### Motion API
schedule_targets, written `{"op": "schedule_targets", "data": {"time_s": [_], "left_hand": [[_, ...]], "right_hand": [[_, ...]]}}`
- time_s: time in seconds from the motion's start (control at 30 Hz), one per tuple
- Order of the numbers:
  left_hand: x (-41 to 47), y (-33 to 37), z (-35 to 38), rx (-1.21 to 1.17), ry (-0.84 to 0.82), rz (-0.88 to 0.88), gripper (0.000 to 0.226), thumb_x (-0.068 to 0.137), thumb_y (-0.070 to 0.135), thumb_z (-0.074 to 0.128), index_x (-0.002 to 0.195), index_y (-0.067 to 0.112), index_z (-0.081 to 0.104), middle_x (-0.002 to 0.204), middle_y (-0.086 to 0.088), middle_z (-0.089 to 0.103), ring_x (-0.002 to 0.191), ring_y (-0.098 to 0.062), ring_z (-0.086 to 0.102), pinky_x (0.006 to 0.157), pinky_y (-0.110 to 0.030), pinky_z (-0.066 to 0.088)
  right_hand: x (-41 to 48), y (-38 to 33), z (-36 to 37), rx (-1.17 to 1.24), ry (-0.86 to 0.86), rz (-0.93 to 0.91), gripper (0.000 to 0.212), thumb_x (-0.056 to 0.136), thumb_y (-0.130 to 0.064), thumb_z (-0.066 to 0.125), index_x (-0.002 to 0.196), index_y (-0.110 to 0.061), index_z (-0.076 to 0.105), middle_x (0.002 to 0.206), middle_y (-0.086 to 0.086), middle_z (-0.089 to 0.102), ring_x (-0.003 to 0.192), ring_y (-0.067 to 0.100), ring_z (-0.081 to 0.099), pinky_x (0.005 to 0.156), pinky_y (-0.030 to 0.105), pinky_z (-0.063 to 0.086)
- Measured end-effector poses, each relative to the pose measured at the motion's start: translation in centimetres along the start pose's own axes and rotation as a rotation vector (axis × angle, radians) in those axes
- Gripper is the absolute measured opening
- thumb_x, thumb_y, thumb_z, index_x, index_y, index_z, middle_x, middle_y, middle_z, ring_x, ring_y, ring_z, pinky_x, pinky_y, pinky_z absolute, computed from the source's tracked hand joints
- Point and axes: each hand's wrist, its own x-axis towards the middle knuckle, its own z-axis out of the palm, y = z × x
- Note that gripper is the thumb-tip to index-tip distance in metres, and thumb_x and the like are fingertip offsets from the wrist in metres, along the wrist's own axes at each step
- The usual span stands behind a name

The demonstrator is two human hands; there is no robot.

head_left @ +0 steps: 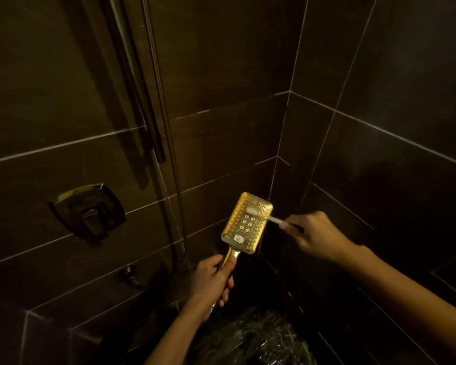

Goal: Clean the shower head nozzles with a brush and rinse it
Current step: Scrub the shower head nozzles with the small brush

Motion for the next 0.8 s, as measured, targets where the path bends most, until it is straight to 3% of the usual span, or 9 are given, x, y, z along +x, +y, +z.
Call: {"op": "schedule_targets", "data": {"time_s": [0.07, 0.2, 0.37, 0.5, 0.63, 0.73, 0.8], "left_hand": [[0.0, 0.0, 0.0, 0.008, 0.002, 0.012, 0.032, 0.096, 0.039, 0.060, 0.090, 0.008, 0.065, 0.056, -0.004, 0.059, 0.035, -0.016, 0.045, 0.038, -0.022, 0.032], [0.0, 0.2, 0.1, -0.003, 0.001, 0.008, 0.035, 0.096, 0.039, 0.061, 0.091, 0.005, 0.064, 0.056, -0.005, 0.059, 0.034, -0.016, 0.044, 0.040, -0.023, 0.032], [-0.3, 0.5, -0.1, 0.006, 0.003, 0.009, 0.034, 0.096, 0.039, 0.060, 0.092, 0.005, 0.065, 0.056, -0.004, 0.059, 0.035, -0.016, 0.045, 0.039, -0.022, 0.032], [-0.4, 0.7, -0.2, 0.006, 0.004, 0.011, 0.034, 0.097, 0.038, 0.060, 0.093, 0.004, 0.065, 0.057, -0.006, 0.059, 0.034, -0.015, 0.045, 0.037, -0.021, 0.031], [-0.7, 0.7, 0.0, -0.002, 0.009, 0.021, 0.035, 0.097, 0.034, 0.060, 0.094, 0.000, 0.063, 0.055, -0.005, 0.058, 0.033, -0.015, 0.044, 0.037, -0.020, 0.031], [-0.7, 0.7, 0.0, -0.002, 0.011, 0.013, 0.037, 0.097, 0.035, 0.060, 0.095, -0.001, 0.063, 0.054, -0.005, 0.058, 0.034, -0.015, 0.044, 0.038, -0.021, 0.031], [-0.7, 0.6, 0.0, -0.009, 0.008, 0.011, 0.037, 0.097, 0.036, 0.060, 0.095, -0.001, 0.063, 0.055, -0.005, 0.058, 0.034, -0.015, 0.044, 0.038, -0.022, 0.032]], "right_hand": [[-0.5, -0.9, 0.7, -0.018, -0.082, -0.093, 0.018, 0.104, -0.033, 0.053, 0.099, -0.026, 0.069, 0.068, -0.007, 0.064, 0.060, 0.011, 0.061, 0.053, 0.024, 0.047], [0.2, 0.3, -0.6, 0.008, 0.128, 0.091, 0.015, 0.104, -0.030, 0.052, 0.094, -0.030, 0.064, 0.064, -0.006, 0.060, 0.068, 0.012, 0.063, 0.047, 0.023, 0.042], [-0.8, -0.6, 0.2, 0.003, -0.088, -0.105, 0.019, 0.104, -0.035, 0.052, 0.096, -0.028, 0.068, 0.066, -0.007, 0.061, 0.058, 0.011, 0.060, 0.051, 0.024, 0.045], [-0.3, 0.6, -1.0, 0.043, 0.084, 0.071, 0.014, 0.104, -0.031, 0.052, 0.098, -0.031, 0.065, 0.065, -0.008, 0.060, 0.063, 0.010, 0.063, 0.049, 0.019, 0.042], [-0.9, -0.8, 0.3, -0.013, -0.093, -0.112, 0.019, 0.105, -0.036, 0.050, 0.096, -0.029, 0.066, 0.067, -0.005, 0.063, 0.057, 0.011, 0.060, 0.051, 0.021, 0.045], [-0.6, -0.2, -0.5, 0.017, 0.027, 0.043, 0.019, 0.104, -0.034, 0.050, 0.098, -0.027, 0.066, 0.068, -0.002, 0.064, 0.058, 0.015, 0.062, 0.051, 0.026, 0.047], [-0.4, 0.2, -1.0, 0.034, 0.114, 0.093, 0.016, 0.104, -0.031, 0.051, 0.097, -0.030, 0.065, 0.066, -0.005, 0.062, 0.058, 0.015, 0.062, 0.048, 0.022, 0.044]]}}
